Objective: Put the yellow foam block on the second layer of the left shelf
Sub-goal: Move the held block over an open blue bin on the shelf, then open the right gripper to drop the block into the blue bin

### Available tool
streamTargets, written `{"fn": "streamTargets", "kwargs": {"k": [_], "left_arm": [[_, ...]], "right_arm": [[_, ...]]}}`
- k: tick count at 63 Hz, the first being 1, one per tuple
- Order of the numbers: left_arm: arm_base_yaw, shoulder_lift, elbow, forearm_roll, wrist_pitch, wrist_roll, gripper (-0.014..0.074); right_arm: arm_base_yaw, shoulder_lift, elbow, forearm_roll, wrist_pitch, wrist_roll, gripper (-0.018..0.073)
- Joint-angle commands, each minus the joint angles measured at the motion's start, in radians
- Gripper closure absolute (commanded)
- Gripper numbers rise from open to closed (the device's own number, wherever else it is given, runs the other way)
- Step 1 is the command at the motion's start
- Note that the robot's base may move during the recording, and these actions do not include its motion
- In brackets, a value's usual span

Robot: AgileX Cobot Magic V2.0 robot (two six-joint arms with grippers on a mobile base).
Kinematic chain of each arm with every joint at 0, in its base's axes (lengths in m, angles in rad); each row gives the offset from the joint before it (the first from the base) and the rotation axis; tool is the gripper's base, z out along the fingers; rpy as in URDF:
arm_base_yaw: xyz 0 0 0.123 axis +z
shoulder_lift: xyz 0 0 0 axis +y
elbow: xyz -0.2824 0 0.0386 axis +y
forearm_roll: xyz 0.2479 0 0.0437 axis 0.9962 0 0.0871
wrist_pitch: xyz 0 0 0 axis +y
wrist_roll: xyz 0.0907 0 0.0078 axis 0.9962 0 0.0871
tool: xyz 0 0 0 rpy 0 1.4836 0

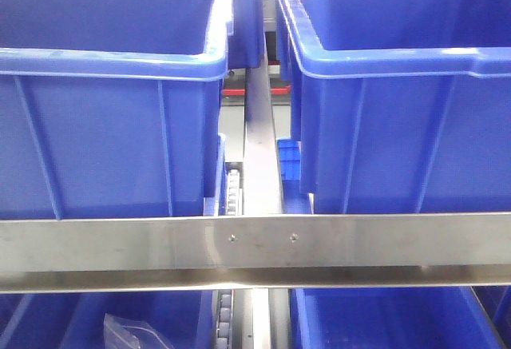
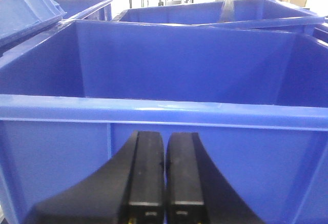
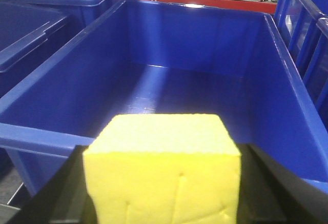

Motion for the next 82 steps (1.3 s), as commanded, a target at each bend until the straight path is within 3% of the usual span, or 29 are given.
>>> {"fn": "streamTargets", "kwargs": {"k": [1, 54, 82], "left_arm": [[-0.001, -0.020, 0.025, -0.006, -0.080, -0.003, 0.0472], [-0.001, -0.020, 0.025, -0.006, -0.080, -0.003, 0.0472], [-0.001, -0.020, 0.025, -0.006, -0.080, -0.003, 0.0472]], "right_arm": [[-0.003, 0.010, -0.026, -0.006, -0.095, -0.008, 0.0109], [-0.003, 0.053, -0.036, -0.006, -0.132, -0.008, 0.0111], [-0.003, 0.535, -0.308, -0.006, -0.251, -0.008, 0.0115]]}}
